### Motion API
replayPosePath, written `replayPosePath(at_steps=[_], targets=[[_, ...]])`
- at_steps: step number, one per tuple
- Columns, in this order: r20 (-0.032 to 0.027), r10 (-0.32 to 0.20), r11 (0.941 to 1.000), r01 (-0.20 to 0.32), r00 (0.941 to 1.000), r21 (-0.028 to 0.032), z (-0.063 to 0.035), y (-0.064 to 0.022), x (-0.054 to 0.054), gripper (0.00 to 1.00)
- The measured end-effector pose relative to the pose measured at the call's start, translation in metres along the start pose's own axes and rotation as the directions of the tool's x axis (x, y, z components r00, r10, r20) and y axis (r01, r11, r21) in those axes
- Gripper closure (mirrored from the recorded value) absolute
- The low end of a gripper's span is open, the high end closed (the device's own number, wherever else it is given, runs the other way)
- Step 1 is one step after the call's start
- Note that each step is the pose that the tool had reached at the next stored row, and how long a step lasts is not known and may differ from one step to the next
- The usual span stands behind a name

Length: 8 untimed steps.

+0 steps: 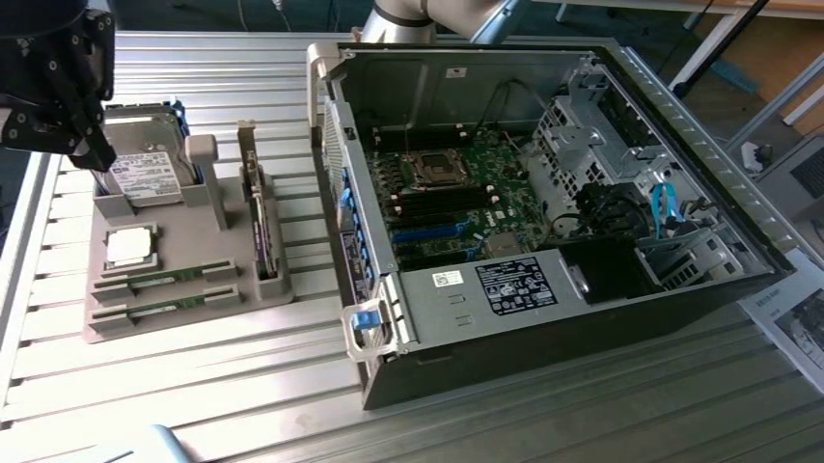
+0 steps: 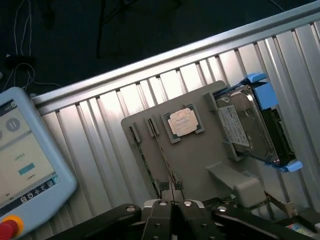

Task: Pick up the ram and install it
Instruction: 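Pick up the ram and move it above insertion slot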

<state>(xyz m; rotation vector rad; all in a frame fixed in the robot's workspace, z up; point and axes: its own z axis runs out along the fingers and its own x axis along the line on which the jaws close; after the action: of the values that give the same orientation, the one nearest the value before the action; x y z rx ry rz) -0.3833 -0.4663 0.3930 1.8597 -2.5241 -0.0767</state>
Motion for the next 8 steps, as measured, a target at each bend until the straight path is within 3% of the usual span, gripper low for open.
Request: replayPosePath(at_steps=[4, 8], targets=[[-0.0034, -0.083, 0.9966, 0.083, 0.9966, -0.0022, 0.0000, 0.0000, 0.0000, 0.90], [-0.0067, -0.163, 0.9867, 0.163, 0.9867, -0.0046, 0.0000, 0.0000, 0.0000, 0.90]])
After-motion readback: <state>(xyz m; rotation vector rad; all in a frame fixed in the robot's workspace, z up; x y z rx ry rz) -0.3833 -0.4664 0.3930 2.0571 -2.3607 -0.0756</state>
